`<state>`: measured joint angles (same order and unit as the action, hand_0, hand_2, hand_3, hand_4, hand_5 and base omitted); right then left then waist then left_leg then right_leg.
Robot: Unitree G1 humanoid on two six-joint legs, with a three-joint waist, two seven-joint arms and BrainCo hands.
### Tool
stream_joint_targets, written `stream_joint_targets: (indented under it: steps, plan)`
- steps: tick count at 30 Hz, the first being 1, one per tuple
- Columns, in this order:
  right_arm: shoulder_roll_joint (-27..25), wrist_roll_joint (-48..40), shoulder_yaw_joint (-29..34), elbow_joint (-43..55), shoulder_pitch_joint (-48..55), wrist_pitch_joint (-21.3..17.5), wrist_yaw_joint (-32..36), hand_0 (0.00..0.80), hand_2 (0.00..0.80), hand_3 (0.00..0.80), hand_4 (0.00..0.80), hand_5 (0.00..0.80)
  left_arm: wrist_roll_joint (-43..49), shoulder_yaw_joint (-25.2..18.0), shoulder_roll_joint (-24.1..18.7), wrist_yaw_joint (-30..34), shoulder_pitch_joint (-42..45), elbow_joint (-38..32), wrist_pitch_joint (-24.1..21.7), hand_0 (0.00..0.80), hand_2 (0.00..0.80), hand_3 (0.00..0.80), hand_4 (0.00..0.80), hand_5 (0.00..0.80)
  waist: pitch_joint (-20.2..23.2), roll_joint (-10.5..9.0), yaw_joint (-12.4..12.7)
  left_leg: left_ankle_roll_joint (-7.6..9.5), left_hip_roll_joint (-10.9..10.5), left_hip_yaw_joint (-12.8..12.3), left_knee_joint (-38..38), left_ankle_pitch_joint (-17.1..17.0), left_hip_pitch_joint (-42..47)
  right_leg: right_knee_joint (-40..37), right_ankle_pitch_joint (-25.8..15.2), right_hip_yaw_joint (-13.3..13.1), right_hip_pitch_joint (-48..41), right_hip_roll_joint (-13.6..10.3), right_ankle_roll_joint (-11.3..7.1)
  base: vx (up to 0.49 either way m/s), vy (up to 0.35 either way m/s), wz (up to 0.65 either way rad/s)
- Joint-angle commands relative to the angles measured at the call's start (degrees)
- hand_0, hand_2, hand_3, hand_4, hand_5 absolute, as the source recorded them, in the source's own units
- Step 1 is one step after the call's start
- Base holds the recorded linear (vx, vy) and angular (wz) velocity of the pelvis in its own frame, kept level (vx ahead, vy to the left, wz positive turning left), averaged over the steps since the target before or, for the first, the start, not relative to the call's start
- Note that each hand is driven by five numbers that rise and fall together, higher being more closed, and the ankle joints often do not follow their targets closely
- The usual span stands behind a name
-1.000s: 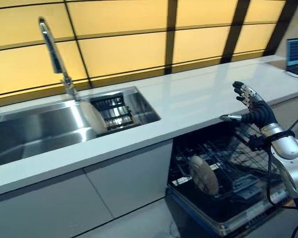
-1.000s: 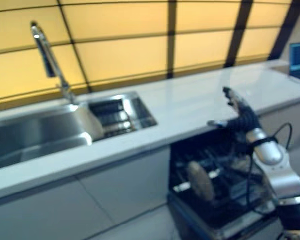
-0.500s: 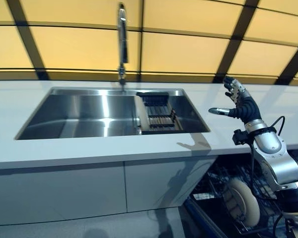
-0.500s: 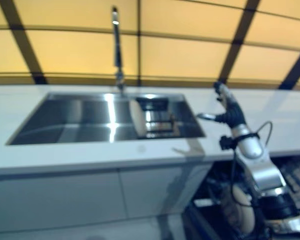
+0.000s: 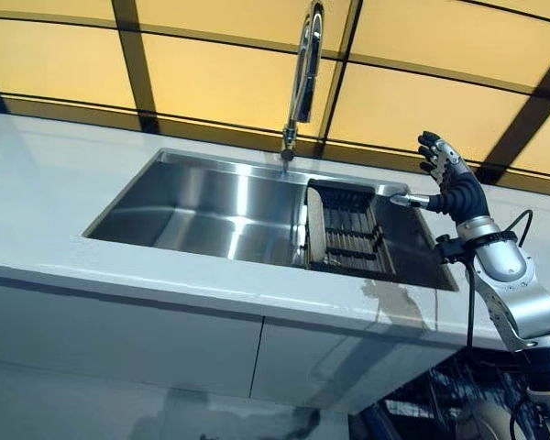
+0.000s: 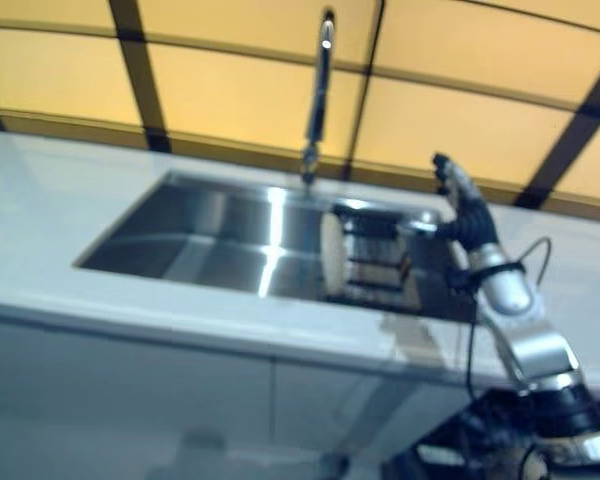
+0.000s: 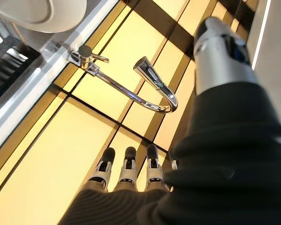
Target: Take plates into dishwasher
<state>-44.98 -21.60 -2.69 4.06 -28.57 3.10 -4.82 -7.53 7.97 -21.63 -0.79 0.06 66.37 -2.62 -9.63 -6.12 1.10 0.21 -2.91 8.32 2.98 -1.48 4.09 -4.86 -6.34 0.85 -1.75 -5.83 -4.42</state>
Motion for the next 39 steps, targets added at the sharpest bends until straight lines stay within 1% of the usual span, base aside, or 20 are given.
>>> stream_joint_targets:
  steps: [1,3,4,5,8,11,14,15,16,19,20,22,23,25,27,28,29,31,33,39]
  plan:
    - [-2.0,-1.0,0.9,0.4,-6.2,-0.5,-1.0,0.000,0.000,0.000,0.000,0.000,1.0,0.5,-0.6,-0.1,-1.2,-0.2,-0.8,0.000,0.000,0.000,0.000,0.000,2.5,0.86,1.4,-1.41,4.2,-4.6,-2.1,1.9,-2.0,5.3,3.5,1.5,0.8,0.1,-0.62,0.038,-0.131,0.40]
    - [-1.6,0.3,0.4,0.4,-6.6,0.7,-1.3,0.000,0.000,0.000,0.000,0.000,1.7,0.9,0.3,-0.1,-0.9,-1.2,-0.8,0.000,0.000,0.000,0.000,0.000,2.4,1.08,1.7,-2.18,4.7,-5.9,-3.4,1.7,-2.7,4.3,3.8,2.9,-0.5,0.2,-0.03,0.016,-0.118,0.28]
    - [-1.6,0.3,0.4,0.4,-6.6,0.7,-1.3,0.000,0.000,0.000,0.000,0.000,1.7,0.9,0.3,-0.1,-0.9,-1.2,-0.8,0.000,0.000,0.000,0.000,0.000,2.4,1.08,1.7,-2.18,4.7,-5.9,-3.4,1.7,-2.7,4.3,3.8,2.9,-0.5,0.2,-0.03,-0.020,-0.107,0.28]
    - [-2.0,1.0,0.4,0.6,-6.5,1.5,-2.0,0.000,0.000,0.000,0.000,0.000,2.2,1.4,0.8,0.2,-0.8,-2.0,-1.2,0.000,0.000,0.000,0.000,0.000,2.2,1.42,1.8,-2.76,5.0,-7.5,-4.1,1.4,-3.6,3.6,4.1,4.5,-1.3,0.3,0.38,-0.033,-0.078,0.23]
    - [-2.5,1.8,0.0,0.0,-7.3,1.9,-2.0,0.000,0.000,0.000,0.000,0.000,1.6,2.3,1.2,-0.2,-1.0,-1.9,-1.4,0.000,0.000,0.000,0.000,0.000,2.3,1.86,1.7,-3.11,5.1,-7.3,-3.3,0.9,-3.7,2.9,4.4,5.3,-1.5,0.9,0.90,-0.040,-0.045,0.28]
    - [-3.7,4.2,-1.1,-1.1,-8.8,2.8,0.5,0.000,0.000,0.000,0.000,0.000,1.0,2.2,1.5,-0.5,-0.9,-1.5,-1.2,0.000,0.000,0.000,0.000,0.000,2.8,2.18,1.5,-3.46,5.2,-7.0,-1.5,-0.1,-3.2,1.8,4.2,5.5,-1.9,1.5,1.21,-0.013,0.007,0.05]
    - [-6.7,12.8,-2.7,-2.1,-9.8,2.2,2.1,0.000,0.000,0.000,0.000,0.000,0.9,2.0,1.6,-0.9,-0.7,-1.1,-1.2,0.000,0.000,0.000,0.000,0.000,3.2,2.22,1.5,-3.68,5.3,-7.2,-1.0,-0.4,-3.0,1.6,4.2,5.6,-2.2,1.5,1.22,0.000,0.000,0.00]
    - [-9.1,18.0,-3.5,-2.9,-10.4,0.8,2.6,0.000,0.000,0.000,0.000,0.000,0.8,1.9,1.6,-1.0,-0.5,-1.2,-1.1,0.000,0.000,0.000,0.000,0.000,3.4,2.20,1.4,-3.68,5.4,-7.2,-0.8,-0.5,-3.0,1.8,4.4,5.6,-2.0,1.6,1.20,0.000,0.000,0.00]
    - [-12.5,27.1,-4.3,-3.4,-11.0,-1.9,2.8,0.000,0.000,0.000,0.000,0.000,0.5,1.9,1.3,-1.0,-0.3,-1.4,-0.9,0.000,0.000,0.000,0.000,0.000,3.6,2.11,1.4,-3.76,5.5,-7.3,-0.4,-0.8,-2.9,1.9,4.5,5.8,-2.0,1.7,1.12,-0.004,0.022,0.05]
    - [-21.5,31.8,-8.0,-4.2,-14.9,-5.5,4.2,0.000,0.000,0.000,0.000,0.000,0.3,2.0,0.6,-1.0,0.2,-1.7,-0.8,0.000,0.000,0.000,0.000,0.000,3.9,1.56,1.6,-3.92,5.7,-7.4,0.3,-1.2,-2.8,2.0,4.8,6.3,-2.2,1.8,0.84,0.000,0.005,0.02]
    - [-23.3,33.0,-9.0,-4.2,-16.0,-6.5,4.6,0.000,0.000,0.000,0.000,0.000,0.2,2.1,0.4,-1.0,0.2,-1.8,-0.7,0.000,0.000,0.000,0.000,0.000,4.0,1.37,1.7,-3.96,5.8,-7.4,0.5,-1.3,-2.7,1.9,4.8,6.4,-2.3,1.8,0.80,0.000,0.000,0.00]
    - [-30.0,40.0,-15.3,-5.5,-22.8,-12.0,4.6,0.000,0.000,0.000,0.000,0.000,0.2,2.4,-0.6,-0.8,0.6,-3.0,0.0,0.000,0.000,0.000,0.000,0.000,4.4,0.56,2.1,-4.12,6.0,-7.3,0.9,-1.4,-2.6,1.7,4.9,6.7,-2.5,2.0,0.67,0.000,0.000,0.00]
    - [-31.2,41.2,-17.0,-5.9,-24.5,-12.9,4.3,0.000,0.000,0.000,0.000,0.000,0.2,2.6,-0.8,-0.8,0.6,-3.3,0.2,0.000,0.000,0.000,0.000,0.000,4.4,0.34,2.3,-4.14,6.0,-7.2,0.9,-1.5,-2.6,1.7,4.9,6.7,-2.6,2.0,0.61,0.000,0.000,0.00]
    - [-34.6,48.1,-23.8,-6.7,-30.6,-18.1,2.5,0.000,0.000,0.000,0.000,0.000,0.2,3.0,-1.6,-0.5,0.8,-3.9,0.5,0.000,0.000,0.000,0.000,0.000,4.6,-0.32,2.6,-4.24,6.2,-7.1,1.1,-1.6,-2.8,1.6,4.9,7.0,-2.5,2.1,0.37,-0.005,-0.020,0.04]
    - [-36.3,53.5,-28.2,-6.2,-34.0,-20.8,1.8,0.000,0.000,0.000,0.000,0.000,0.3,3.2,-2.0,-0.4,0.9,-4.2,0.7,0.000,0.000,0.000,0.000,0.000,4.8,-0.76,2.8,-4.18,6.3,-7.1,1.1,-1.6,-2.8,1.5,4.9,7.1,-2.5,2.2,0.32,-0.005,-0.021,0.05]
    - [-37.3,56.5,-32.5,-5.4,-37.5,-22.8,2.1,0.000,0.000,0.000,0.000,0.000,0.2,3.3,-2.2,-0.4,1.1,-4.3,0.7,0.000,0.000,0.000,0.000,0.000,5.0,-0.92,2.8,-4.15,6.3,-7.1,1.3,-1.5,-2.8,1.3,4.9,7.1,-2.6,2.2,0.21,-0.004,-0.029,0.05]
    - [-38.0,57.8,-35.0,-4.4,-39.4,-23.5,2.3,0.000,0.000,0.000,0.000,0.000,0.0,3.5,-2.4,-0.3,1.0,-4.4,0.9,0.000,0.000,0.000,0.000,0.000,5.2,-1.08,2.7,-4.12,6.4,-7.2,1.4,-1.5,-2.7,1.2,4.9,7.1,-2.7,2.3,0.19,-0.002,-0.022,0.04]
    - [-38.2,59.8,-37.0,-3.6,-40.8,-24.1,2.5,0.000,0.000,0.000,0.000,0.000,-0.1,3.7,-2.5,-0.3,1.0,-4.5,1.1,0.000,0.000,0.000,0.000,0.000,5.4,-1.15,2.7,-4.07,6.4,-7.2,1.5,-1.5,-2.7,1.1,4.9,7.1,-2.7,2.4,0.19,0.000,0.000,0.00]
    - [-37.0,62.1,-41.7,-3.6,-44.6,-25.9,2.9,0.000,0.000,0.000,0.000,0.000,0.2,4.3,-2.3,-0.3,0.8,-4.0,0.8,0.000,0.000,0.000,0.000,0.000,5.8,-1.23,2.9,-4.19,6.7,-7.4,1.6,-1.5,-2.5,0.8,5.0,7.3,-3.0,2.5,0.17,0.000,0.000,0.00]
    - [-33.3,63.3,-45.1,-6.4,-46.1,-28.5,4.8,0.000,0.000,0.000,0.000,0.000,1.0,5.3,-1.8,0.2,0.1,-4.3,1.2,0.000,0.000,0.000,0.000,0.000,6.1,-0.90,3.6,-4.31,6.9,-7.3,1.4,-1.4,-2.2,1.0,5.4,7.8,-3.6,2.6,0.38,0.000,0.000,0.00]
